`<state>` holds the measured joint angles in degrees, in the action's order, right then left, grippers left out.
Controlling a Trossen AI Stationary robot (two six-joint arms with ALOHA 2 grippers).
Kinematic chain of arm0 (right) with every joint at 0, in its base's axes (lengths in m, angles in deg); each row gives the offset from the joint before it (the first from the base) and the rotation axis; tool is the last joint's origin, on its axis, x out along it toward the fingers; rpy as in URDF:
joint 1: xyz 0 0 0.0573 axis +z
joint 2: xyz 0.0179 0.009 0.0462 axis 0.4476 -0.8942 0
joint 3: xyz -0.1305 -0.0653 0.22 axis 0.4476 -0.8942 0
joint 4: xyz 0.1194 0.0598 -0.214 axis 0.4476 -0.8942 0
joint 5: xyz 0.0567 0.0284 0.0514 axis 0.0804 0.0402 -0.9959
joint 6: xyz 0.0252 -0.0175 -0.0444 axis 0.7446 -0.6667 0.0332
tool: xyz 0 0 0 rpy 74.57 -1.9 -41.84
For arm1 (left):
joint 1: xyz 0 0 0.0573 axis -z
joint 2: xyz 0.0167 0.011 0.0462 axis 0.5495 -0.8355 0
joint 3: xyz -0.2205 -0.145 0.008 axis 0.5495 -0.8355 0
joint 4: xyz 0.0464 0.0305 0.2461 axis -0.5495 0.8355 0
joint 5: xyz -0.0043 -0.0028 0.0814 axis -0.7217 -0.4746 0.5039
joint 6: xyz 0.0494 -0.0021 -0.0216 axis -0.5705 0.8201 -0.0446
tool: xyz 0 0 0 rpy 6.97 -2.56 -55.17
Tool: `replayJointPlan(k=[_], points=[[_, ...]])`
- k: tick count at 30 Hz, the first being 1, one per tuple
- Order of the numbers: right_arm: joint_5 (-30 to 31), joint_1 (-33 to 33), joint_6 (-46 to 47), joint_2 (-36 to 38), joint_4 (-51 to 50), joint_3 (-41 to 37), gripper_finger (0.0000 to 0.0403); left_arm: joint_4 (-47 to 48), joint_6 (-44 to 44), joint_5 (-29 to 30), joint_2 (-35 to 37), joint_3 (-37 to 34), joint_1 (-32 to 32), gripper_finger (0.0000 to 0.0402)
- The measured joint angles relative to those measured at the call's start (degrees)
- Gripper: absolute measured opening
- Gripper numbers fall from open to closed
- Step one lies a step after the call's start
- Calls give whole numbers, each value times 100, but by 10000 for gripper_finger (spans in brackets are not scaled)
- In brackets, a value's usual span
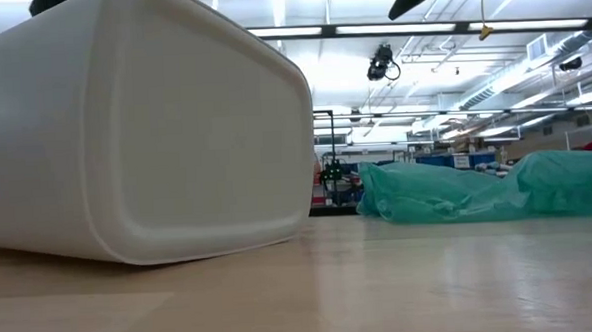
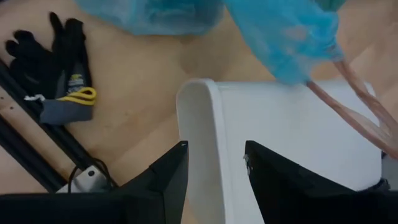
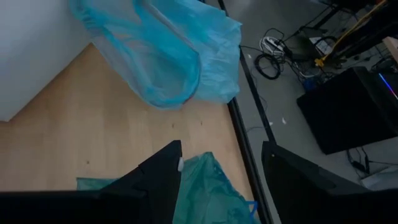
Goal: Place trash/remove bag and relplace
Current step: Insert the green plastic trash bag into the trash bin
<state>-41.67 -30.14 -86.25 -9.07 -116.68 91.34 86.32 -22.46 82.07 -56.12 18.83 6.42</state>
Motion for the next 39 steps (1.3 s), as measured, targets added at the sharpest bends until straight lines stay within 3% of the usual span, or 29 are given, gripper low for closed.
replayJointPlan(k=[7, 11, 17, 25, 30, 34, 39], points=[[-131, -2, -3, 0, 4, 0, 208, -122, 61, 95, 152, -186, 4, 168], [-134, -2, 5, 0, 4, 0, 205, -509, 122, -310, 273, -1007, 9, 168], [-138, -2, 205, 0, -49, 0, 206, -1633, 695, -981, 997, -2417, 124, 168], [-138, -2, 286, 0, -92, 0, 204, -2859, 1505, -1172, 1703, -3809, 384, 168], [-138, -2, 286, 0, -90, 0, 205, -4358, 2012, -2090, 1791, -4627, 563, 165], [-133, -2, 286, 0, -96, 0, 201, -5996, 2609, -2674, 1775, -5186, 667, 130], [147, -4, 283, 0, -118, 0, 189, -7509, 3265, -2822, 1771, -5278, 688, 21]])
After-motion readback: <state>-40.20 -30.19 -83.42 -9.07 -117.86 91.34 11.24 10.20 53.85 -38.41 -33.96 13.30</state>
